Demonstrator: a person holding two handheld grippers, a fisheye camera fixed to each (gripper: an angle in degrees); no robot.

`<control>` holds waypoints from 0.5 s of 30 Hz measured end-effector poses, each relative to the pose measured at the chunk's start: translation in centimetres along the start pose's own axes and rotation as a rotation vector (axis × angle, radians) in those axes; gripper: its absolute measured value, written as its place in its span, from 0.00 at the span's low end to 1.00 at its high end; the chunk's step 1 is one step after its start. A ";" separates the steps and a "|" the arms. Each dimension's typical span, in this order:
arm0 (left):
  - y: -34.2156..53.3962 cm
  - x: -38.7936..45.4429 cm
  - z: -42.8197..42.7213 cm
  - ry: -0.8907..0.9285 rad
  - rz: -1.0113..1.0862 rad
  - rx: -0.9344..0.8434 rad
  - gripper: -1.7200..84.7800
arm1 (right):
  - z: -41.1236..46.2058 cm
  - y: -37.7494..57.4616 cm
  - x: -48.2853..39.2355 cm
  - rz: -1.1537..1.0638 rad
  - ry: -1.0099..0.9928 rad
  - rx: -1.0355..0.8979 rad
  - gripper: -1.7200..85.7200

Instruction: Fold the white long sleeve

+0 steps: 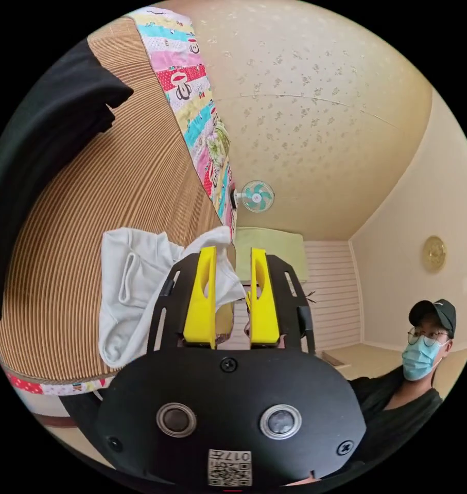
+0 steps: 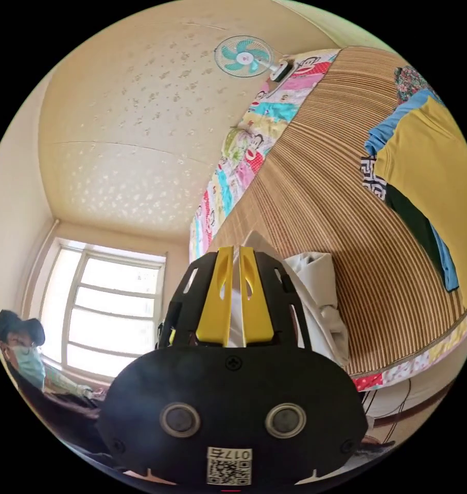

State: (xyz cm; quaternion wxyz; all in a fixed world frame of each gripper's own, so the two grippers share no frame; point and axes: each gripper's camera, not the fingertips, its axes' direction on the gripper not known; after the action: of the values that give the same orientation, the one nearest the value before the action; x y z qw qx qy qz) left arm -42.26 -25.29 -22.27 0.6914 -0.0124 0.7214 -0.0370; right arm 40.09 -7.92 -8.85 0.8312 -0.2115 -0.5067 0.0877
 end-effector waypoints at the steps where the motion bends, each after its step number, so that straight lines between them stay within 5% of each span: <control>1: -0.4 -0.2 0.2 -0.017 0.001 0.014 0.15 | 0.9 -0.2 -0.2 0.003 0.022 -0.010 0.05; 8: 9.6 -7.3 1.3 -0.562 -0.184 -0.006 0.22 | 14.8 6.7 -5.2 -0.367 0.287 -0.349 0.05; 15: 18.4 -18.1 4.6 -0.476 -0.507 0.023 0.20 | 30.4 13.1 -1.3 -0.637 0.677 -0.578 0.03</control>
State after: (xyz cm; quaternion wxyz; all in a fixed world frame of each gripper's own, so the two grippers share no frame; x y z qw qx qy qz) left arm -36.25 -5.82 -5.72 0.8091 -0.1915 0.5136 -0.2119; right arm 13.64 11.34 -3.57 0.8411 -0.2840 -0.2535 -0.3841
